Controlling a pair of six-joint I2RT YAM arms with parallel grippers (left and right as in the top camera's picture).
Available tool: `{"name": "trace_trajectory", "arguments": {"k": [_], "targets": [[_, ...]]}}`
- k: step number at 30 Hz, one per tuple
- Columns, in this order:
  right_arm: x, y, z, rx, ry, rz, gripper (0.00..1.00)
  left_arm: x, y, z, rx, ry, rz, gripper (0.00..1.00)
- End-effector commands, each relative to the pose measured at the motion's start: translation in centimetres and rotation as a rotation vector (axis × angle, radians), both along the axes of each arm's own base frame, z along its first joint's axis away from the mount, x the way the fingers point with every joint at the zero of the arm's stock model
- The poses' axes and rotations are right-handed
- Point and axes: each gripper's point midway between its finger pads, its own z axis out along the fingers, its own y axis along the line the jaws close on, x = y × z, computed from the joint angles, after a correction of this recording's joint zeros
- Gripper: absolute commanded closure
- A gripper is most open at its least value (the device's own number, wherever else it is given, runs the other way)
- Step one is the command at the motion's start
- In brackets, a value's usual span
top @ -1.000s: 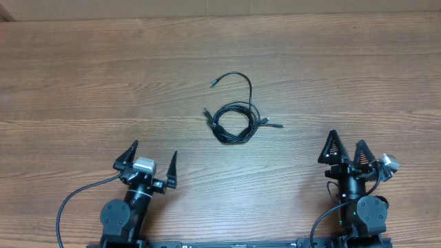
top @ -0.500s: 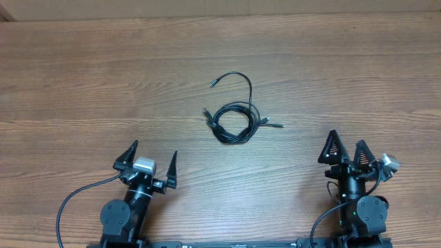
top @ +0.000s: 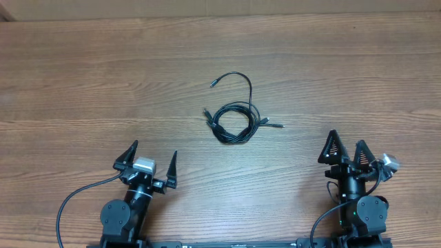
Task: Untangle cables
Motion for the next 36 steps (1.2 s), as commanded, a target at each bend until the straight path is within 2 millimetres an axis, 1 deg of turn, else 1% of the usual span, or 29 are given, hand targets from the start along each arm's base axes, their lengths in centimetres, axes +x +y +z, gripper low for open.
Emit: {"name": "trace_trajectory", "arguments": {"k": [1, 25, 28, 31, 34, 36], "targets": [[0.0, 0.1, -0.1, 0.004, -0.006, 0.004, 0.00, 0.0, 0.3, -0.1, 0.015, -0.008, 0.012, 0.00], [0.0, 0.1, -0.1, 0.004, -0.006, 0.001, 0.00, 0.1, 0.4, -0.1, 0.015, -0.009, 0.016, 0.00], [0.0, 0.7, -0.2, 0.004, -0.005, 0.035, 0.00, 0.1, 0.4, -0.2, 0.015, -0.002, 0.016, 0.00], [0.1, 1.4, -0.3, -0.012, 0.000, 0.081, 0.00, 0.1, 0.2, 0.4, 0.013, -0.025, 0.008, 0.00], [-0.1, 3.5, -0.3, -0.119, 0.001, 0.203, 0.00, -0.3, -0.8, 1.6, 0.008, -0.050, -0.051, 0.00], [-0.3, 4.6, -0.3, -0.148, 0.008, 0.267, 0.00, -0.9, -1.8, 3.0, 0.001, -0.077, -0.119, 0.01]]}}
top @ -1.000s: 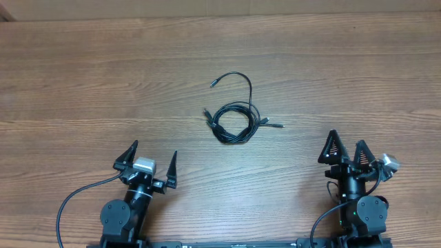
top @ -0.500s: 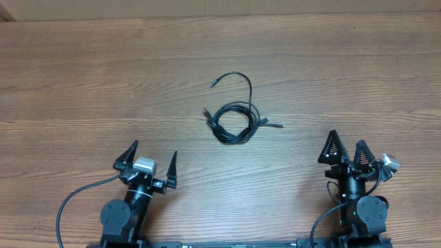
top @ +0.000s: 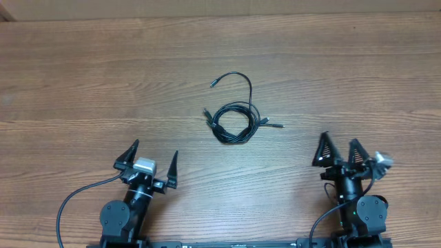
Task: Untangle cables
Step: 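Reach the left gripper to the black cable bundle and grasp it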
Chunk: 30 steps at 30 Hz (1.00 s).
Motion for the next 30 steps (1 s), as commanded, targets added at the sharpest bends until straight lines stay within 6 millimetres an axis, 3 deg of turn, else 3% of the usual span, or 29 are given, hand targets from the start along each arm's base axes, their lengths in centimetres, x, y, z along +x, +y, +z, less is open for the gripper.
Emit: {"name": "trace_trajectory", "arguments": {"k": [1, 5, 9, 16, 23, 27, 30], "targets": [[-0.5, 2.9, 0.0, -0.092, 0.009, 0.168, 0.00, -1.1, -1.8, 3.3, -0.005, -0.066, -0.118, 0.01], [-1.4, 3.0, 1.7, -0.114, 0.031, 0.182, 0.00, -2.1, -2.2, 6.0, -0.025, -0.049, -0.145, 0.00], [-2.4, 2.8, 4.8, -0.146, 0.050, 0.185, 0.00, -2.5, -2.1, 9.0, -0.024, -0.027, -0.142, 0.00], [-2.2, 2.9, 8.2, -0.172, 0.209, 0.201, 0.00, -1.4, -2.7, 12.5, -0.026, 0.131, -0.170, 0.00], [0.6, 4.1, 9.4, -0.171, 0.506, 0.265, 0.00, 1.5, -3.6, 13.3, -0.014, 0.379, -0.185, 0.00], [2.6, 4.2, 8.8, -0.172, 0.745, 0.275, 0.00, 3.3, -5.3, 12.2, 0.044, 0.499, -0.199, 0.00], [4.0, 4.1, 8.0, -0.170, 0.908, 0.274, 0.00, 4.2, -7.7, 10.8, 0.119, 0.560, -0.224, 0.00]]}}
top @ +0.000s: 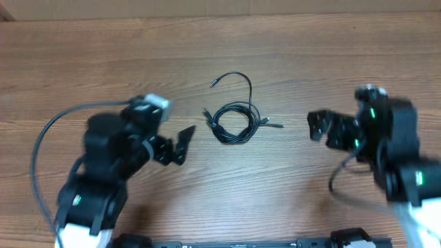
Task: Untangle cables
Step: 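Reach the left gripper to the black cable bundle and grasp it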
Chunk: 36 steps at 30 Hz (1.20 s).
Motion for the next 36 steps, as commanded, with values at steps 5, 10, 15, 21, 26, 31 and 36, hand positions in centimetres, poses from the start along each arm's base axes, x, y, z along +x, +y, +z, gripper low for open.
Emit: {"name": "trace_trajectory", "arguments": {"k": [5, 10, 15, 21, 26, 31, 36], "targets": [[4.7, -1.4, -1.8, -0.090, 0.218, -0.004, 0.00, 1.4, -6.6, -2.6, 0.107, 0.068, -0.134, 0.00], [6.6, -1.4, -3.6, 0.000, 0.270, 0.005, 0.00, -0.2, -12.2, -5.6, 0.035, 0.201, -0.329, 0.00], [6.7, -3.7, -3.8, 0.037, 0.279, -0.065, 0.00, 2.0, -14.3, -8.3, -0.014, 0.273, -0.297, 0.07], [6.0, -6.0, -4.1, 0.049, 0.314, -0.135, 0.00, 7.2, -16.6, -11.0, -0.017, 0.403, -0.142, 0.18], [5.4, -6.0, -4.3, 0.050, 0.338, -0.138, 0.00, 11.1, -17.1, -12.5, 0.209, 0.483, 0.022, 0.27], [5.2, -6.0, -4.4, 0.051, 0.349, -0.138, 0.00, 11.1, -17.9, -15.9, 0.267, 0.635, 0.190, 0.61], [5.2, -6.0, -4.4, 0.051, 0.350, -0.138, 0.00, 9.5, -19.7, -20.5, 0.216, 0.795, 0.279, 0.76]]}}
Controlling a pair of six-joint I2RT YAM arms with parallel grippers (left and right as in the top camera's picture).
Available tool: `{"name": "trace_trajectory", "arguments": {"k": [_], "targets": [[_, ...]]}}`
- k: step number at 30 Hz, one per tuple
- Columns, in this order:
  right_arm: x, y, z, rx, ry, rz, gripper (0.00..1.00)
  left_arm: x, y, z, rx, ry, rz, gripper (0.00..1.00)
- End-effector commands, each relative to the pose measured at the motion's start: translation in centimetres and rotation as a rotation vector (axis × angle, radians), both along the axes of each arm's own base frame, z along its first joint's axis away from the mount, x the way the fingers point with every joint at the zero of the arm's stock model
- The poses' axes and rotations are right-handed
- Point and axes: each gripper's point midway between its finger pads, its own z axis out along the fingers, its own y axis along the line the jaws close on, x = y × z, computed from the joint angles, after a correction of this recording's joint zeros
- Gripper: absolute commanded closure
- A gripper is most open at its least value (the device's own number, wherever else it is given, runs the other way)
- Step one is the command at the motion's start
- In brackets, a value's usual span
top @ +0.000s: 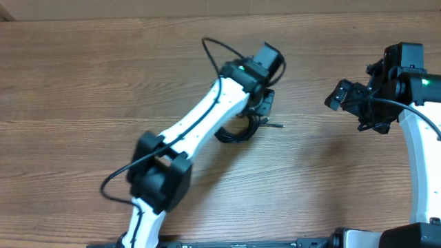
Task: Untangle cables
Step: 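Reach the left gripper to the black cable bundle and grasp it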
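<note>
The black cable bundle lies coiled at the table's middle, and a thin plug end sticks out to its right. My left arm reaches diagonally across it and hides the coil's top and the loose upper strand. The left gripper points down at the coil's right edge; its jaws are too dark and foreshortened to read. Well to the right of the bundle and clear of it, my right gripper hangs above the table, with the fingers apart and nothing between them.
The brown wooden table fills the view, with a pale wall strip along the far edge. The left arm's own black lead arcs above its wrist. The right arm's white link runs down the right edge.
My left gripper has gone from left of the coil to over its right edge, the arm now covering the upper strand. The right gripper has moved up and slightly right. The coil lies where it was.
Both arms first sat folded at the near edge with open fingers, the coil untouched in the middle. The right one then shifted a little. Later both were raised on either side of the coil. Now the left is on the coil, the right off to the side.
</note>
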Motion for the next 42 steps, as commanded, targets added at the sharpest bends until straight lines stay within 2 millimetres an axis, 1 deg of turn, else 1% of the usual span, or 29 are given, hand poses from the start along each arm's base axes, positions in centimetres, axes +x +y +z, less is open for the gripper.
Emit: {"name": "trace_trajectory", "arguments": {"k": [1, 2, 4, 8, 14, 21, 25, 32, 34, 37, 39, 42], "targets": [[0.4, 0.0, 1.4, -0.001, -0.044, 0.006, 0.00, -0.7, -0.7, -3.1, 0.007, 0.087, 0.139, 0.76], [0.3, 0.0, 1.4, -0.001, -0.041, 0.006, 0.00, -0.9, -0.8, -4.0, 0.020, 0.102, 0.144, 0.76], [0.2, 0.0, 1.3, -0.001, -0.036, 0.006, 0.00, -1.2, -0.9, -5.0, 0.036, 0.117, 0.140, 0.75], [0.1, 0.1, 1.2, -0.001, -0.032, 0.009, 0.00, -1.1, -0.6, -6.2, 0.065, 0.120, 0.151, 0.73], [0.1, 0.1, 1.2, -0.001, -0.034, 0.009, 0.00, -0.5, 0.2, -6.5, 0.110, 0.084, 0.170, 0.73], [0.1, 0.1, 1.2, -0.001, -0.033, 0.009, 0.00, -0.6, 0.4, -7.2, 0.120, 0.081, 0.171, 0.78], [0.1, 0.1, 1.2, -0.001, -0.033, 0.009, 0.00, -0.8, 0.6, -7.5, 0.125, 0.086, 0.171, 0.84], [0.1, 0.1, 1.2, -0.001, -0.033, 0.009, 0.00, -0.9, 0.6, -7.6, 0.125, 0.089, 0.172, 0.84], [0.1, 0.1, 1.2, -0.001, -0.033, 0.009, 0.00, -1.0, 0.5, -7.9, 0.115, 0.096, 0.175, 0.82], [0.1, 0.1, 1.2, -0.001, -0.033, 0.009, 0.00, -1.4, 0.6, -8.8, 0.112, 0.107, 0.174, 0.82], [0.1, 0.1, 1.2, -0.001, -0.034, 0.009, 0.00, -1.6, 0.8, -9.3, 0.120, 0.113, 0.174, 0.83], [0.1, 0.0, 1.2, -0.002, -0.034, 0.009, 0.00, -1.6, 1.0, -9.4, 0.125, 0.113, 0.175, 0.94]]}}
